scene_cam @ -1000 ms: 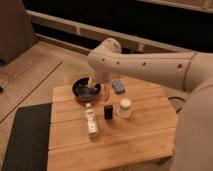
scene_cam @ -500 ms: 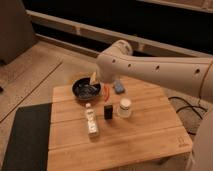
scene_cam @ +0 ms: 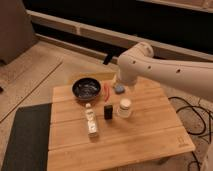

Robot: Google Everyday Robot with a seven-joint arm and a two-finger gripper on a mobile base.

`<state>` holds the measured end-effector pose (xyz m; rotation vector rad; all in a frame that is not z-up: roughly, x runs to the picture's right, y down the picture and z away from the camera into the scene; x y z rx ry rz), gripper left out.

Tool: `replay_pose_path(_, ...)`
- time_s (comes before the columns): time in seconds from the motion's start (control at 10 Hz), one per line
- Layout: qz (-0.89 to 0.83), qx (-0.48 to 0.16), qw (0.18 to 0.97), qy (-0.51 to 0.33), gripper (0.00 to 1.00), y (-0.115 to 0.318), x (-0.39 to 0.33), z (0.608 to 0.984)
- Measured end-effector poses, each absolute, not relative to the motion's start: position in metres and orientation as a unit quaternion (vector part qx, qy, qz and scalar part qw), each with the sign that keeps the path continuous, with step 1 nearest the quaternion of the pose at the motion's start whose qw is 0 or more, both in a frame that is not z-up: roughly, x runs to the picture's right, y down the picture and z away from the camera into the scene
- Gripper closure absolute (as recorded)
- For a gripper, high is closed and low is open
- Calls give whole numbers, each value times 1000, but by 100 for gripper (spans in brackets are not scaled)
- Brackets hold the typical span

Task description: Place the ceramic cup over the eraser

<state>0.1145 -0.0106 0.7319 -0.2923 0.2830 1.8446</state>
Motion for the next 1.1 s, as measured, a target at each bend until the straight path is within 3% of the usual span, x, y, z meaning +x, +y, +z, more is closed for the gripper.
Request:
replay_pose_path(0.7,814,-163,540,138,35,43,130,774)
replay_pose_path(1.1,814,-147,557,75,35,16,120,784)
